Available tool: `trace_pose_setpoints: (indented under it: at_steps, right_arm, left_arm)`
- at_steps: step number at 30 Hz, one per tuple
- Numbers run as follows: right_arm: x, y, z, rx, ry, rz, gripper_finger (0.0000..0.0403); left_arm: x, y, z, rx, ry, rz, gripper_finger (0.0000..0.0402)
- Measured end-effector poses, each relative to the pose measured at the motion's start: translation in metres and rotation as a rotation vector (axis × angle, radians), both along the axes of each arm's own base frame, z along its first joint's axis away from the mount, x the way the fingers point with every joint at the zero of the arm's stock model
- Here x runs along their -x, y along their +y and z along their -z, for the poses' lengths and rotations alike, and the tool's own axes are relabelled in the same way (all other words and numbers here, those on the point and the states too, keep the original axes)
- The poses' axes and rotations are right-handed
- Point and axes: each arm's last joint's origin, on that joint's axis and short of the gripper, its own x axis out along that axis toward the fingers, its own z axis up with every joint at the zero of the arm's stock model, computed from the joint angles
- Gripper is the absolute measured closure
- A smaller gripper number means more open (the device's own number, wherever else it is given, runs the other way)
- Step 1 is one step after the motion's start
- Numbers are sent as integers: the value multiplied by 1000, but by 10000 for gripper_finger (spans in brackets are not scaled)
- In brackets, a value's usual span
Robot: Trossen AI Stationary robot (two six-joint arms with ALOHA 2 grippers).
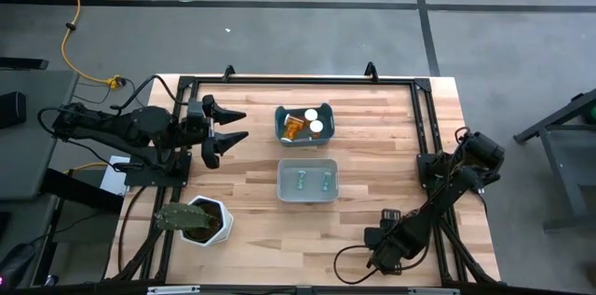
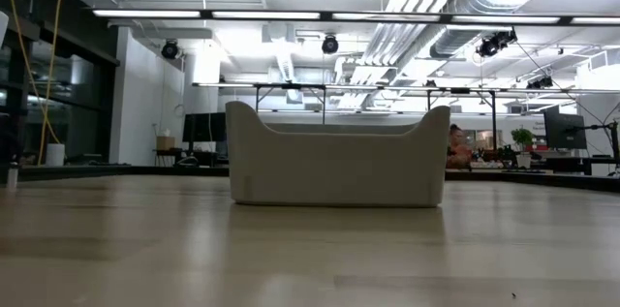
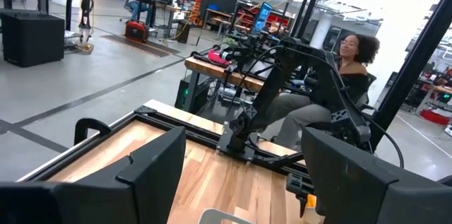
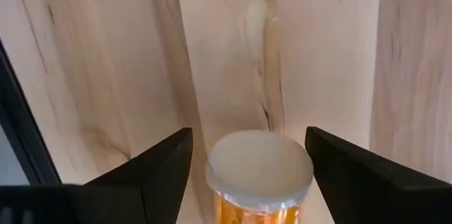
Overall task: Pick and place medicine bottles into bin by pill shape (circle, oval)
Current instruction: Put the orange capsule bottle into the blue bin
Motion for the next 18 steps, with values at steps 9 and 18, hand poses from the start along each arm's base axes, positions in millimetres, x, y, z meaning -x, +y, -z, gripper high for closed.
trace_pose_setpoints:
  at_steps: [9,18]
  right_arm:
    - [0,0,1,-2,-1,0,161]
    - [1,-1,1,10,9,-7,192]
  left_arm:
    - [0,0,0,0,0,0,129]
    - [0,0,0,0,1,0,129]
